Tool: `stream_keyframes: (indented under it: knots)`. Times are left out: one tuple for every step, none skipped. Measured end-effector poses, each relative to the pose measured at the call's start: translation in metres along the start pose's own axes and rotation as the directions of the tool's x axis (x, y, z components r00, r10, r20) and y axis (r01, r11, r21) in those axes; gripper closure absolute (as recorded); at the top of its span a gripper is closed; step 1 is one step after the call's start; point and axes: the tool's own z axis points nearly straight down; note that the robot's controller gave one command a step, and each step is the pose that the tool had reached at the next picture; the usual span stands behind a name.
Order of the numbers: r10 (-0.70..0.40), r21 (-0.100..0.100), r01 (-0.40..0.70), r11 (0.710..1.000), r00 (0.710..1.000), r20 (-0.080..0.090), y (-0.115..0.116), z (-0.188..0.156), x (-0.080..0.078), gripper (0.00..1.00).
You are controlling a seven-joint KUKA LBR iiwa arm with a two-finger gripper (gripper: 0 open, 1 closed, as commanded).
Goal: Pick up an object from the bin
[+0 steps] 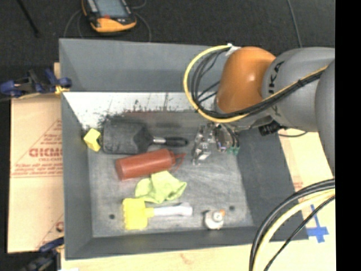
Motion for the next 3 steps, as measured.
stream_keyframes:
  knots:
    - [-0.14, 0.001, 0.14, 0.99, 0.99, 0.008, -0.04, -0.012, 0.013, 0.0]
    - [-0.14, 0.001, 0.14, 0.99, 0.99, 0.008, -0.039, -0.012, 0.013, 0.0]
    - [-0.192, 0.006, 0.192, 0.981, 0.981, 0.018, -0.009, 0.017, -0.012, 0.0]
